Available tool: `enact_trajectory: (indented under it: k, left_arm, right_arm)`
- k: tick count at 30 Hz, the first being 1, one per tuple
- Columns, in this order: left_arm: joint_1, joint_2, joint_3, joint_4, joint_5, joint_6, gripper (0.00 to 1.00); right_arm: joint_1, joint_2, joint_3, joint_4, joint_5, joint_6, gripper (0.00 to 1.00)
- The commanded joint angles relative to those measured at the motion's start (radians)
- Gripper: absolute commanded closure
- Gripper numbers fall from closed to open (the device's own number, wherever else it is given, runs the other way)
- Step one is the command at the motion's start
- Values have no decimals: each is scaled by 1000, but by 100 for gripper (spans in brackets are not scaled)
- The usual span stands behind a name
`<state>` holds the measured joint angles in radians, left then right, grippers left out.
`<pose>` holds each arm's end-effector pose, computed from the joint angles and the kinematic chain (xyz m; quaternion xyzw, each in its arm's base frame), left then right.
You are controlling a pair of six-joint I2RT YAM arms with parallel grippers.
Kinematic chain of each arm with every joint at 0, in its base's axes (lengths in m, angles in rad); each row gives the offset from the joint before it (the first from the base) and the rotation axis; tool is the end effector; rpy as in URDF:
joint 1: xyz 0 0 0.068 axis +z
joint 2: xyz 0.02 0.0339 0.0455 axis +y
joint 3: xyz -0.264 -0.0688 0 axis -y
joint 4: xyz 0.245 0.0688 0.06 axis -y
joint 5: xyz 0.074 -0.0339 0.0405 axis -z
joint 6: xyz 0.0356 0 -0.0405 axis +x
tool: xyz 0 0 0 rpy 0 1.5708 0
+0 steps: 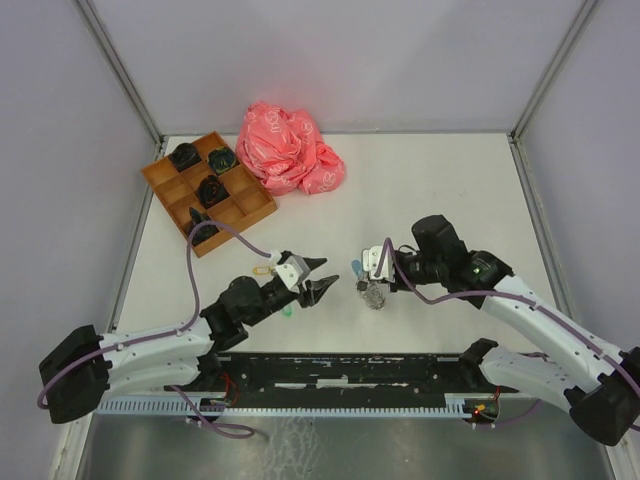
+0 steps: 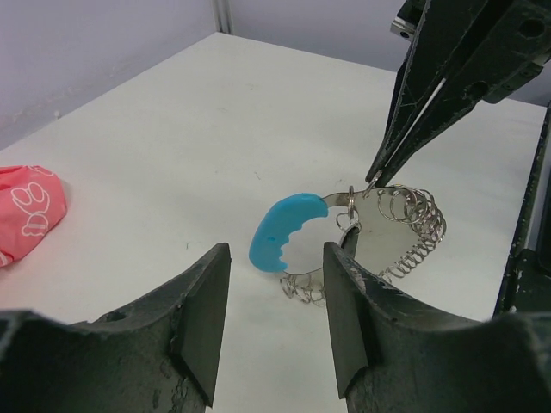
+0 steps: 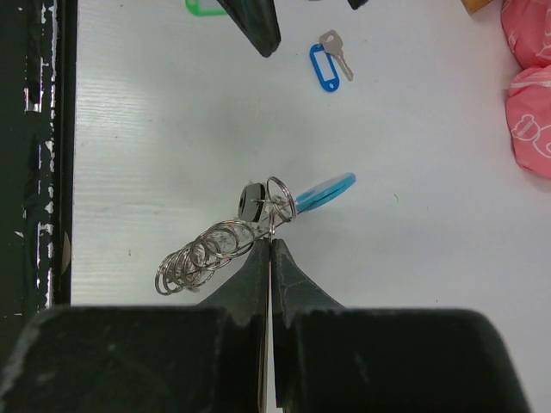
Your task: Put the keys on the keyring
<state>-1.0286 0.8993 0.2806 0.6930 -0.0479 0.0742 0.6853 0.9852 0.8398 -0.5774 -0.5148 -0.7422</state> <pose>0.1043 -0.1699 0.2351 0.3414 0.5886 -0.3220 0.6583 0.1468 0.1426 0.2879 -0.6562 0.5977 0.2206 0.4043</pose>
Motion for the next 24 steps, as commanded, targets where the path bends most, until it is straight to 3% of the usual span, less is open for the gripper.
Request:
enact_trajectory:
  k: [1,7,12,24]
  left_arm:
    - [29,77,72,88,132,20,46]
    - [29,173,116,138,292,21,56]
    - [28,230,144,152,363,36,73]
    - [38,383,231,135,284,63,84]
  right_arm:
    - [-1,8,65,-24,-27,-40,99]
    - [-1,22,71,-36,-35,-43,99]
    - [-1,23,70,-36,-49,-49,99]
    - [-2,7,62,-57,-102,-81,99]
